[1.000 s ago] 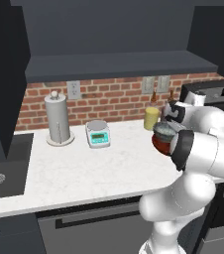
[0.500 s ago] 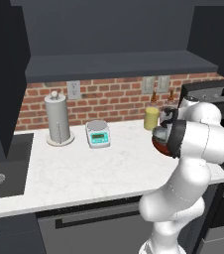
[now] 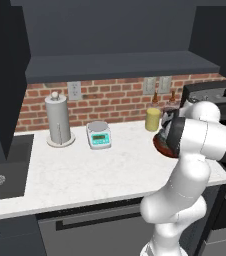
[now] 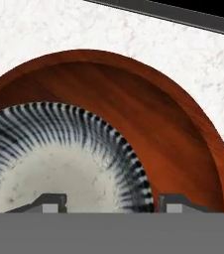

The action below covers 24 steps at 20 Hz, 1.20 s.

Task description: Pick up the bowls on the counter and stack them on top of one another in the open cabinet. Place the smaller bowl on top of the larger bowl.

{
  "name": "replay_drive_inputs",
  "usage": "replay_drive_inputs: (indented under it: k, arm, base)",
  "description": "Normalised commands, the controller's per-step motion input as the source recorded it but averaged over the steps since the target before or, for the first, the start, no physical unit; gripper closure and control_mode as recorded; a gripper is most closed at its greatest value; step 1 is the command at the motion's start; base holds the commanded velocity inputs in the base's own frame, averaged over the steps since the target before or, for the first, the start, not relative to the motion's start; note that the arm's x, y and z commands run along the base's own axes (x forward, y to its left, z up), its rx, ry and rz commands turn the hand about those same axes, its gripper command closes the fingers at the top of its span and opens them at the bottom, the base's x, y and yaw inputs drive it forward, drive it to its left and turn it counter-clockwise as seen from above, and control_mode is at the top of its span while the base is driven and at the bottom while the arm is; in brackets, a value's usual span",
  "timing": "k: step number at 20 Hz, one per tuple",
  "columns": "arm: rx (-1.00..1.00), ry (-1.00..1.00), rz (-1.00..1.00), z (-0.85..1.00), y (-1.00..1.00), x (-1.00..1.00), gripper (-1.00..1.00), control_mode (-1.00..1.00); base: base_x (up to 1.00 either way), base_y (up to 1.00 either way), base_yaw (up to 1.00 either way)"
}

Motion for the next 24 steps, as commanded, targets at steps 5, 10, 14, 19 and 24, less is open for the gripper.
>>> replay_drive_inputs:
  k: [5, 10, 14, 19, 24]
  arm:
    - [0.06, 0.01, 0.00, 0.65, -0.08, -0.02, -1.00, -1.00]
    - [0.05, 0.04, 0.05, -0.06, -0.54, -0.64, -1.00, -1.00]
    - [0.00, 0.00, 0.08, 0.00, -0.34, -0.08, -1.00, -1.00]
    - [0.00, 0.00, 0.09, -0.22, -0.04, 0.00, -1.00, -1.00]
    - [0.00, 0.00, 0.07, -0.36, 0.00, 0.00, -1.00, -1.00]
  base:
    - [0.00, 0.00, 0.00]
    - [0.00, 0.00, 0.00]
    - [0.00, 0.00, 0.00]
    - [0.00, 0.00, 0.00]
    - [0.00, 0.00, 0.00]
